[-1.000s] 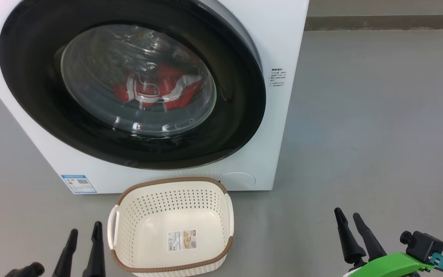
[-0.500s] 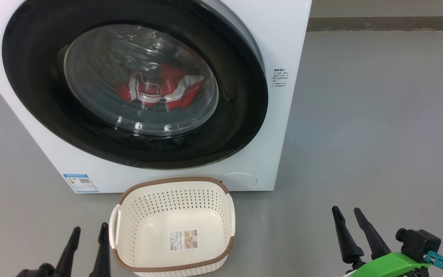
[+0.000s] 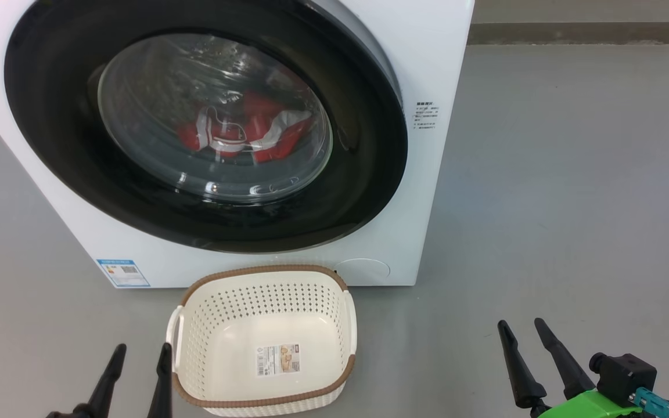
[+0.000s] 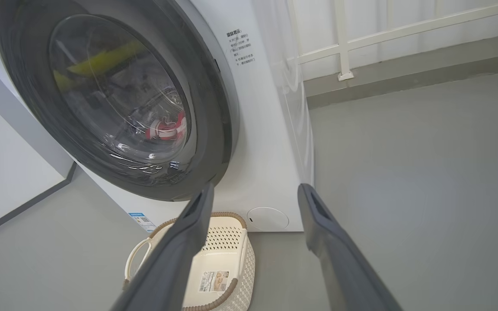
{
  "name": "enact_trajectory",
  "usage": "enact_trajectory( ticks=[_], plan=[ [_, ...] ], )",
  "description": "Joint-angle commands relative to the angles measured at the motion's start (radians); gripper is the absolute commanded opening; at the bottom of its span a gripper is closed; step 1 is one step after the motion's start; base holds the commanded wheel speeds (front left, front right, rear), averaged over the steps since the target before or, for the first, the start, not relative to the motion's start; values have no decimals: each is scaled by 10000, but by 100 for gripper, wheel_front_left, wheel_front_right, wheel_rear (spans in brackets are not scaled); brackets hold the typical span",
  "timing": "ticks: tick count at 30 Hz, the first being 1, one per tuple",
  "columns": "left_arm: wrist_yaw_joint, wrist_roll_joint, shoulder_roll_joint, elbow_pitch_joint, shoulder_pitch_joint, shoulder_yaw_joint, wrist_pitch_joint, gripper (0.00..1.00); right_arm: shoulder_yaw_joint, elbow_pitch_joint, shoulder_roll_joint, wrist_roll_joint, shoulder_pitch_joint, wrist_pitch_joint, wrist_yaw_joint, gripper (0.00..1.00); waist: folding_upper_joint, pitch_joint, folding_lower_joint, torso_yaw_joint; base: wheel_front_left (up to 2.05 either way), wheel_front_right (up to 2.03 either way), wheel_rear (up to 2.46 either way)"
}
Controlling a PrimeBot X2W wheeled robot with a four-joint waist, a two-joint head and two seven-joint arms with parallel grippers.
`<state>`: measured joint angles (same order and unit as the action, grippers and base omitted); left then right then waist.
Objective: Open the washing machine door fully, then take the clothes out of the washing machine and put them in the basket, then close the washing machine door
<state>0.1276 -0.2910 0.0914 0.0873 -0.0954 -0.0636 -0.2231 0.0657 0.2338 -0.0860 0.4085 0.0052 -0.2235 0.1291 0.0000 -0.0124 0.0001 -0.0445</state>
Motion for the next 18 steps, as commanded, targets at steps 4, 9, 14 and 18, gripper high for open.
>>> enact_trajectory(
  ticks=[4, 9, 14, 18],
  plan=[
    [30, 495, 225, -283, 195, 254, -275, 100, 154, -327, -24, -715, 17, -273, 15, 100, 0, -60, 0, -7, 0, 0, 0],
    [31, 703, 267, -241, 194, 227, -387, 100, 41, -379, 18, -1150, 62, -383, 16, 100, 0, -96, 0, -9, 0, 0, 0],
    [31, 529, 235, -124, 189, 273, -387, 100, -145, -384, 51, -1174, 129, -383, 16, 100, 0, -75, 0, -3, 0, 0, 0],
    [31, 415, 193, -45, 169, 314, -387, 100, -341, -415, 67, -1182, 238, -383, 16, 100, 0, -20, 0, -6, 0, 0, 0]
  ],
)
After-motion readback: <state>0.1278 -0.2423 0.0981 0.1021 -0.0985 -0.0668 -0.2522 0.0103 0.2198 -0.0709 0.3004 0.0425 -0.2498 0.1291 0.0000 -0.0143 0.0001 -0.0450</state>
